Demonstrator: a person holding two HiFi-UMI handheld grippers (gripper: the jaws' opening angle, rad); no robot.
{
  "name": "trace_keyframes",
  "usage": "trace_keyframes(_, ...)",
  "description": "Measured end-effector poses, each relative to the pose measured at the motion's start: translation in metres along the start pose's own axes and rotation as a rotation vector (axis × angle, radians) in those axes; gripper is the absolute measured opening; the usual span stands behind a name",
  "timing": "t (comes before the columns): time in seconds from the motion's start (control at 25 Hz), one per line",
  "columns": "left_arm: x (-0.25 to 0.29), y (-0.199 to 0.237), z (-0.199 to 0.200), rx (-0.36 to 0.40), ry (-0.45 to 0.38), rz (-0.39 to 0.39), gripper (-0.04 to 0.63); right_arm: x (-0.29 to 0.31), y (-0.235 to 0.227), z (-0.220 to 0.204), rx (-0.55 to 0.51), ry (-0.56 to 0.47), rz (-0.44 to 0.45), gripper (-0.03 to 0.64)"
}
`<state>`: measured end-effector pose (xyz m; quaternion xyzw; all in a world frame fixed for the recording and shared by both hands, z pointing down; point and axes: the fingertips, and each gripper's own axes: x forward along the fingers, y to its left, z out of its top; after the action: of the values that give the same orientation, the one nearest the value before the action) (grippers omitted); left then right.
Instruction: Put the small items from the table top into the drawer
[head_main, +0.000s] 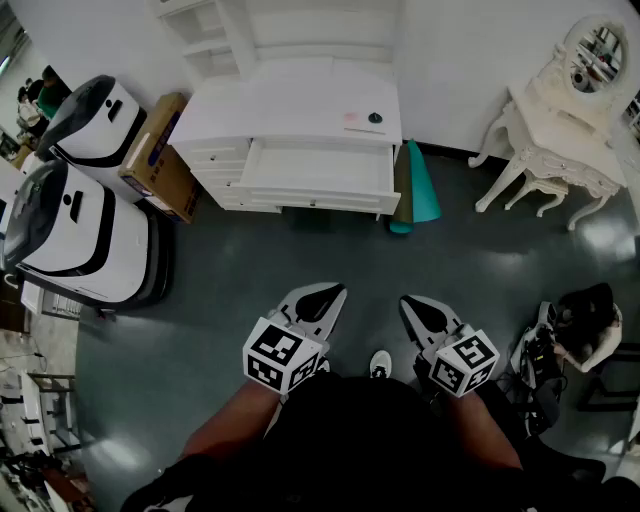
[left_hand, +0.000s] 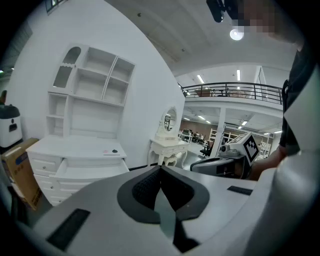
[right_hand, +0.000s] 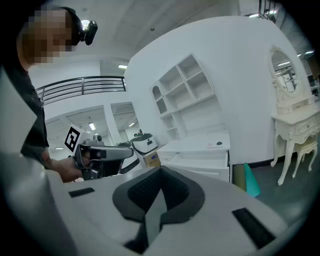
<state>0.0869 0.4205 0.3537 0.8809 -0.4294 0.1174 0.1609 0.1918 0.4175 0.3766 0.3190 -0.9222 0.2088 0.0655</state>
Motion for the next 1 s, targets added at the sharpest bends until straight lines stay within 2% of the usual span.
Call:
trace_keyframes(0.52, -0.003, 0.003, -0.005, -0.008, 0.015, 0.016, 0.003, 0.000, 0.003, 0.001, -0.009, 0.001, 0.011, 0.025)
trace_keyframes(0.72, -0.002, 0.002, -0.008, -0.012, 0.019, 0.022, 0.003, 0.004, 0.011, 0.003, -0.007, -0.003, 0.049, 0.026)
trace_keyframes(1.0, 0.003, -0.001, -0.018, -0.030, 0.039, 0.039, 0.004, 0.004, 0.005, 0.000, -0.027, -0.005, 0.029, 0.028)
